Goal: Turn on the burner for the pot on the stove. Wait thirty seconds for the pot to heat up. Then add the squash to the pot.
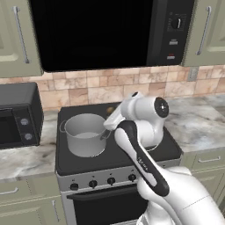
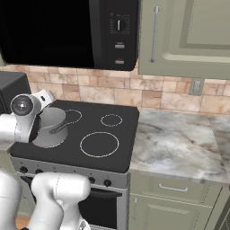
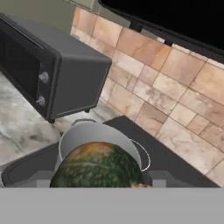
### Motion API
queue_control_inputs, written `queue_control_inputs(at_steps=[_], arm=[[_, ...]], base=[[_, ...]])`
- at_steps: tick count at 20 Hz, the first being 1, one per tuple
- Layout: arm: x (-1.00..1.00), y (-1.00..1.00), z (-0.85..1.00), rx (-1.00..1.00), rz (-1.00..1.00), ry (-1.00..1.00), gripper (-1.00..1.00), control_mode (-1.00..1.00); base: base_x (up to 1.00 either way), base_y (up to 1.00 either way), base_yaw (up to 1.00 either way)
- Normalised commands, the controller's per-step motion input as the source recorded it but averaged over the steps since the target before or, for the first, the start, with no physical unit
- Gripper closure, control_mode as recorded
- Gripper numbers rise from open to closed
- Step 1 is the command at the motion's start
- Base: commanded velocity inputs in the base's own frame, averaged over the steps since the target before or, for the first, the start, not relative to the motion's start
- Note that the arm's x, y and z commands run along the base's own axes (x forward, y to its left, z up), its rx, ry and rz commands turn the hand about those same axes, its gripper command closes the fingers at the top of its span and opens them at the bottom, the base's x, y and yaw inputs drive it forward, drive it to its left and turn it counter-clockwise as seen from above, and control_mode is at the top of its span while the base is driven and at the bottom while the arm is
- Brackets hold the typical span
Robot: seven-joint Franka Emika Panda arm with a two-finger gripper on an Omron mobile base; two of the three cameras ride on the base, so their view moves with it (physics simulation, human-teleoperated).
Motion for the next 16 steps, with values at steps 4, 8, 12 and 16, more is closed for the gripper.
queue_control_inputs(at_steps=[4, 8, 12, 16], arm=[[0.15, 0.03, -0.08, 0.0, -0.02, 0.18, 1.0, -1.0], [0.03, 0.0, -0.08, -0.02, 0.0, 0.08, 1.0, -1.0], [0.0, 0.0, -0.11, -0.01, -0.03, 0.0, 1.0, -1.0], [0.0, 0.0, -0.14, 0.0, 0.0, 0.06, 1.0, -1.0]], base=[[0.0, 0.0, 0.0], [0.0, 0.0, 0.0], [0.0, 0.0, 0.0], [0.0, 0.0, 0.0]])
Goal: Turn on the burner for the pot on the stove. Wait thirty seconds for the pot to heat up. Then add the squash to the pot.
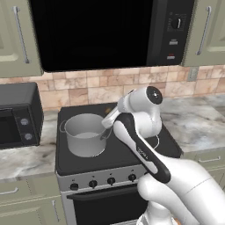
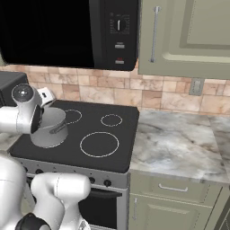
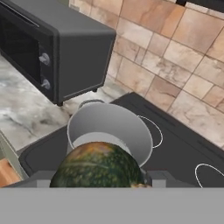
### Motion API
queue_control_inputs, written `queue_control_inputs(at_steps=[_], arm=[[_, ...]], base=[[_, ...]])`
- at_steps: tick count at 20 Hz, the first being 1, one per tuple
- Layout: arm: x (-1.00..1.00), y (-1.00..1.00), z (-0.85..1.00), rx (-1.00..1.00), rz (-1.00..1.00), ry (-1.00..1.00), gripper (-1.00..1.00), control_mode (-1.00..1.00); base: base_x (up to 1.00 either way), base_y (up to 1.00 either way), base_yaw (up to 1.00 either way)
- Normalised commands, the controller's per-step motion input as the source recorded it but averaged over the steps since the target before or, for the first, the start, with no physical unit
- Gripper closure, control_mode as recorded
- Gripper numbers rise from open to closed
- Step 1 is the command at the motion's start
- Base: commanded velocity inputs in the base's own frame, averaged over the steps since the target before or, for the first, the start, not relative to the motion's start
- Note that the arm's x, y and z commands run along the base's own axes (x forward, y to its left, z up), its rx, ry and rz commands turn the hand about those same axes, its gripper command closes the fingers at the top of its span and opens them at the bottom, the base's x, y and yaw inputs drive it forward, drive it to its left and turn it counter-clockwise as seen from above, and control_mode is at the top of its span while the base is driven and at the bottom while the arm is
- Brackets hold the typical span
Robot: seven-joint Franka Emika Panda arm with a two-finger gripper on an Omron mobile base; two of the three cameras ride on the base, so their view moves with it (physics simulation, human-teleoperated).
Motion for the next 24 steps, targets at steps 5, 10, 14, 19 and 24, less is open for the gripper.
queue_control_inputs(at_steps=[5, 10, 14, 19, 24], arm=[[0.0, 0.0, -0.2, 0.0, 0.0, 0.0, 1.0, -1.0], [0.04, 0.09, -0.08, 0.0, 0.0, 0.0, 1.0, -1.0], [0.08, 0.17, -0.19, 0.0, 0.0, 0.0, 1.0, -1.0], [0.09, 0.14, -0.28, 0.0, 0.0, 0.0, 1.0, -1.0], [0.14, 0.12, -0.27, 0.0, 0.0, 0.01, 1.0, -1.0]], base=[[0.0, 0.0, 0.0], [0.0, 0.0, 0.0], [0.0, 0.0, 0.0], [0.0, 0.0, 0.0], [0.0, 0.0, 0.0]])
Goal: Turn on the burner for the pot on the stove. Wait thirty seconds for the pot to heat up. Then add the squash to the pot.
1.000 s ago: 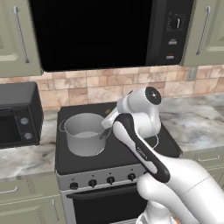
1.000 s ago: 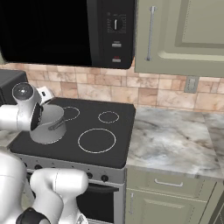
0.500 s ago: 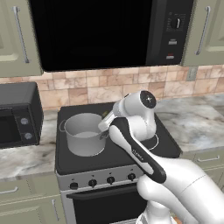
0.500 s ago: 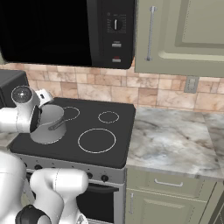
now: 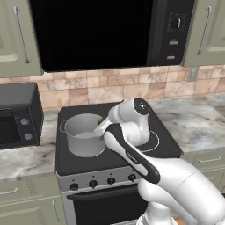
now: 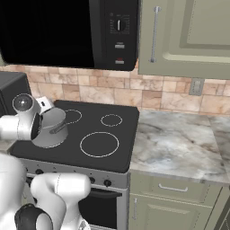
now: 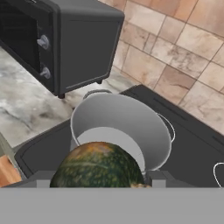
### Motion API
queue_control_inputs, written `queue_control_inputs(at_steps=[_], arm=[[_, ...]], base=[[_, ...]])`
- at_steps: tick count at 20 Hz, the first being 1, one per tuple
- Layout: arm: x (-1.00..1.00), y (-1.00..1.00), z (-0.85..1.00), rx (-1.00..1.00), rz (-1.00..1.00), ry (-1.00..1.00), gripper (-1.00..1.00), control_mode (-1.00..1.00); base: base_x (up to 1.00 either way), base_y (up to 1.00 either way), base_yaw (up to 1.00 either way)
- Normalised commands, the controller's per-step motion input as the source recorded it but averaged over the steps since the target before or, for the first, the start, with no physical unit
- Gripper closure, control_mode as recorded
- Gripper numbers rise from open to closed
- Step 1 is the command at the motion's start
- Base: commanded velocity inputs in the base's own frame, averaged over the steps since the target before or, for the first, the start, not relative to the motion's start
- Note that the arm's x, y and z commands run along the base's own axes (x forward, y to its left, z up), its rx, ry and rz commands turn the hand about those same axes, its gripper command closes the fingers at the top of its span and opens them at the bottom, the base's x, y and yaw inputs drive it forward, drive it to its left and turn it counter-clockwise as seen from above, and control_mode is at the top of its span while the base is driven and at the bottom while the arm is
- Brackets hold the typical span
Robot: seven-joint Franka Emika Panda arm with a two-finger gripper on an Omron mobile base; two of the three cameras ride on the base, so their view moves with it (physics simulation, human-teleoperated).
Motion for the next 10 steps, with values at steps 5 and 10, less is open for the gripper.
queue_control_inputs(at_steps=[5, 10], arm=[[0.17, 0.1, -0.13, 0.0, 0.0, 0.06, 1.0, -1.0], [0.16, 0.14, 0.0, 0.0, 0.0, 0.08, 1.0, -1.0]], base=[[0.0, 0.0, 0.0], [0.0, 0.0, 0.0]])
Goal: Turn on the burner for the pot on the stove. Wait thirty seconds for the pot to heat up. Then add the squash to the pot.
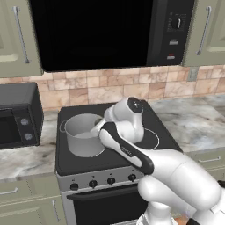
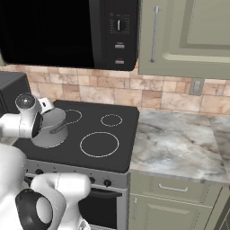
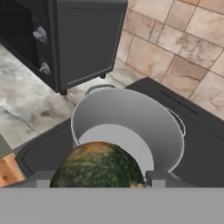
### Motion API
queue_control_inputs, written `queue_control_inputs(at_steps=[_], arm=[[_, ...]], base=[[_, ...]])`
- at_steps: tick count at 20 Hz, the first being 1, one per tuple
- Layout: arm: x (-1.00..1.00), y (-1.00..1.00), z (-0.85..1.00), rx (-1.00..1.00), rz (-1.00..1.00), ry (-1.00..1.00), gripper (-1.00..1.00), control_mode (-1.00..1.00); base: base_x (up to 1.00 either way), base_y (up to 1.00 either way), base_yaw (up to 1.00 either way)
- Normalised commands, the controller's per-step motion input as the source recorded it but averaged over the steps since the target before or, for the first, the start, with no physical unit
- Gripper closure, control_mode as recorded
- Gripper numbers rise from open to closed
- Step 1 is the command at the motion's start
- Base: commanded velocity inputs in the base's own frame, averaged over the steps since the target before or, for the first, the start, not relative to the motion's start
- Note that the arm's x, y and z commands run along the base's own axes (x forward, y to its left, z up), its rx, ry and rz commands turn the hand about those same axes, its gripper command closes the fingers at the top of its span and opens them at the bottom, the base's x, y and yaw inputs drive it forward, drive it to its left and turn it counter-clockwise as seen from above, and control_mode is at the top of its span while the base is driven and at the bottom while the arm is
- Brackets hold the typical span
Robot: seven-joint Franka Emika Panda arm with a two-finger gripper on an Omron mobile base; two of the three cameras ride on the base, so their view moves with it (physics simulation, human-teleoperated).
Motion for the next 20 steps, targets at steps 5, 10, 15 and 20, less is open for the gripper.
queue_control_inputs(at_steps=[5, 10, 15, 20], arm=[[0.14, 0.17, 0.0, 0.0, 0.0, 0.11, 1.0, -1.0], [0.11, 0.12, -0.06, 0.0, 0.0, 0.11, 1.0, -1.0], [0.18, 0.06, -0.09, 0.0, 0.0, 0.1, 1.0, -1.0], [0.19, 0.02, -0.24, 0.0, 0.0, 0.11, 1.0, -1.0]], base=[[0.0, 0.0, 0.0], [0.0, 0.0, 0.0], [0.0, 0.0, 0.0], [0.0, 0.0, 0.0]])
